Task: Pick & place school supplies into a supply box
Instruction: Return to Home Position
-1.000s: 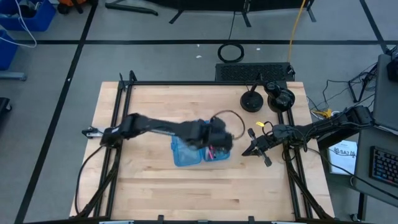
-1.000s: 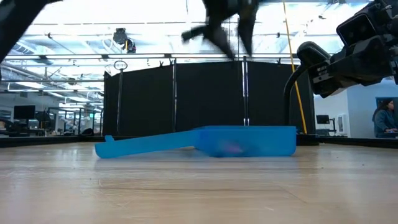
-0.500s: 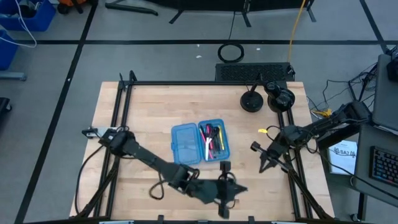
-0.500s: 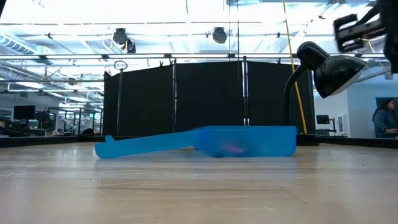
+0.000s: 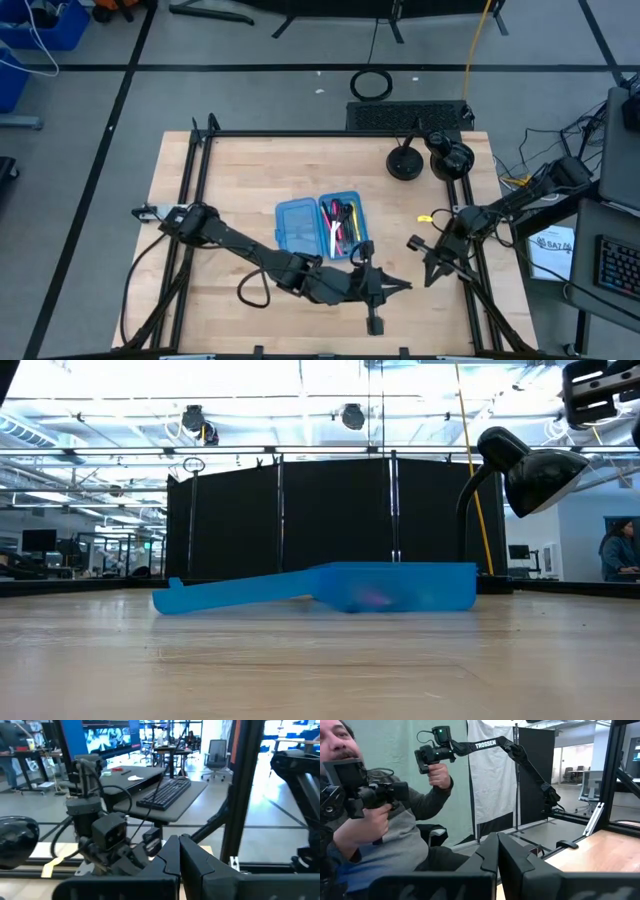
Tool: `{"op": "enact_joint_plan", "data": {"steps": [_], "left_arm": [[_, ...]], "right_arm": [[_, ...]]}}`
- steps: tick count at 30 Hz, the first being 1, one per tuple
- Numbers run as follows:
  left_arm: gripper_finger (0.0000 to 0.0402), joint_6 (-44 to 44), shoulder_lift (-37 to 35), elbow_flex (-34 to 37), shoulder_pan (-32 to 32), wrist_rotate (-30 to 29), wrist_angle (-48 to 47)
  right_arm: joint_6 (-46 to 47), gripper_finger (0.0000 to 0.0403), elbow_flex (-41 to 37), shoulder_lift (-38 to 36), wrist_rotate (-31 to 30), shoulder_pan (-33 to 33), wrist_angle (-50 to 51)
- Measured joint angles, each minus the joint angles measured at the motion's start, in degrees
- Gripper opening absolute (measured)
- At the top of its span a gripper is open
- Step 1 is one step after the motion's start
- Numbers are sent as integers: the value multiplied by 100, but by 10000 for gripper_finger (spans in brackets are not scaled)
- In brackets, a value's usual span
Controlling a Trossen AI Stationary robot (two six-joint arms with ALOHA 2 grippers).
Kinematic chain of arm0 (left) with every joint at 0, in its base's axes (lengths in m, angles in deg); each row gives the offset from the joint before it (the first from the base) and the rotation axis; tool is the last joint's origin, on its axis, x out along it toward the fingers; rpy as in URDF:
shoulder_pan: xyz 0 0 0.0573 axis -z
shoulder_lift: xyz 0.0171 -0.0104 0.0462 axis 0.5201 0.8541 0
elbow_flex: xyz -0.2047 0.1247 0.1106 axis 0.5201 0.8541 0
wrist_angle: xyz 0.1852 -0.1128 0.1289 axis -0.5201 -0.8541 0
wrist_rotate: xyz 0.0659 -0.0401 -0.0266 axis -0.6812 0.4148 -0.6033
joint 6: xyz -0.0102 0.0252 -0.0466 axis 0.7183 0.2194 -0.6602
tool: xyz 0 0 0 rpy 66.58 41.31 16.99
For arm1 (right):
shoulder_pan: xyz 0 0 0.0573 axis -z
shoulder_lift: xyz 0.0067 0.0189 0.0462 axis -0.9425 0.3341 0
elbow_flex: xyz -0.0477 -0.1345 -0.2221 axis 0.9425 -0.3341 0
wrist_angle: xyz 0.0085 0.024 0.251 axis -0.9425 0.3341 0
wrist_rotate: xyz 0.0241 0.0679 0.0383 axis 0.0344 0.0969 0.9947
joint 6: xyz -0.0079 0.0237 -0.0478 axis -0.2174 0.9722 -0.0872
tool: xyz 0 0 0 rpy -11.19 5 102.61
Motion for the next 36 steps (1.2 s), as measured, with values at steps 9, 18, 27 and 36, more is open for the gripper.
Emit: {"op": "enact_joint_plan", "data": {"steps": [9, 18, 27, 36], "left_arm": [[3, 51, 0, 0, 22, 111, -301], [4, 386, -16, 0, 191, -373, -1835], [5, 608, -706, 0, -59, -371, -2673], [2, 812, -1699, -13, 256, -982, -3827]], "right_arm": [[100, 0, 0, 0, 2, -16, 29], [2, 0, 0, 0, -112, -11, 295], [164, 0, 0, 0, -297, -11, 572], [-193, 0, 0, -2, -857, -11, 656]]}}
